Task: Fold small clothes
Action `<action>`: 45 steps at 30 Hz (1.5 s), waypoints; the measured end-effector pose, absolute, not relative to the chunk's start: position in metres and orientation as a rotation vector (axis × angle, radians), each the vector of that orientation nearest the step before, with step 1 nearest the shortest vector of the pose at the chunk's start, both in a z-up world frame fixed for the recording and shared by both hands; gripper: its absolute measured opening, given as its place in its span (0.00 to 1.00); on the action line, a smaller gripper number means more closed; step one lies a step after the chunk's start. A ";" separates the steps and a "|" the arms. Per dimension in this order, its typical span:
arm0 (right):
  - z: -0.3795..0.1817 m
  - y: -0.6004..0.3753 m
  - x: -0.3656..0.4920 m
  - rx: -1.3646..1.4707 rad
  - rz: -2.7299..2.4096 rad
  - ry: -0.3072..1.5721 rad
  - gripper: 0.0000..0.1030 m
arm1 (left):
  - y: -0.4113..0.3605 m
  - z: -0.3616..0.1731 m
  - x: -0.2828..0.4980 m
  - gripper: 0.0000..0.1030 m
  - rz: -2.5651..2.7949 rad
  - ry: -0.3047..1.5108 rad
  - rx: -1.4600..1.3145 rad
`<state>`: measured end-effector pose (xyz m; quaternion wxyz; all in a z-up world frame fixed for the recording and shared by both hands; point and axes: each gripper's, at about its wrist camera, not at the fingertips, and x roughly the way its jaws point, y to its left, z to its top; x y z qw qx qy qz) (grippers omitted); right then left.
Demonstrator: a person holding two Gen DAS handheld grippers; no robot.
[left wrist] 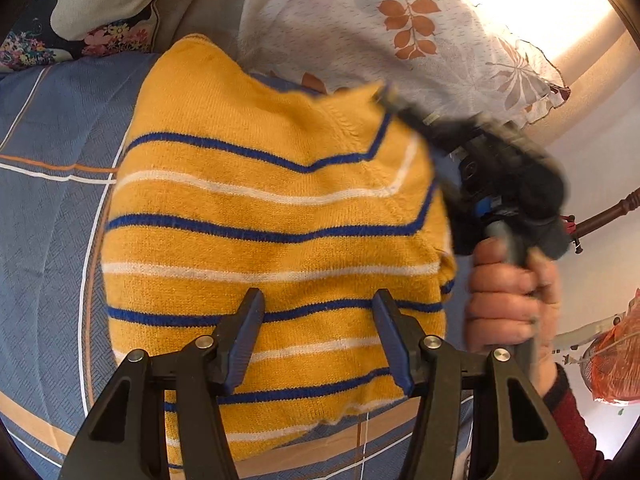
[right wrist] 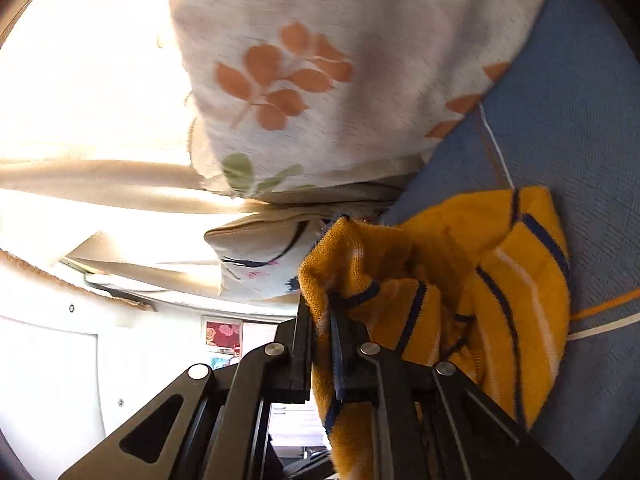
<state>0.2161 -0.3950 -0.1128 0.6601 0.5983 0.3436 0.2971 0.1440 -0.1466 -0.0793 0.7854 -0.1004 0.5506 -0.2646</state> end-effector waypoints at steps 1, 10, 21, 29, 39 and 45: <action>-0.126 -0.397 0.216 1.321 0.586 0.835 0.09 | -0.147 -0.080 0.144 0.54 -0.572 1.189 -0.213; -0.123 -0.431 0.141 1.218 0.407 0.815 0.29 | -0.143 -0.063 0.144 0.54 -0.599 1.204 -0.206; -0.095 -0.368 0.039 0.946 0.472 0.841 0.44 | -0.084 -0.073 0.118 0.56 -0.497 1.229 -0.313; -0.121 -0.333 0.025 0.904 0.506 1.041 0.13 | -0.074 -0.096 0.118 0.56 -0.412 1.295 -0.235; -0.060 -0.347 0.025 0.727 0.288 0.864 0.12 | -0.057 -0.088 0.105 0.56 -0.439 1.263 -0.276; -0.046 -0.308 0.064 0.603 0.309 0.874 0.36 | -0.053 -0.060 0.114 0.56 -0.466 1.192 -0.256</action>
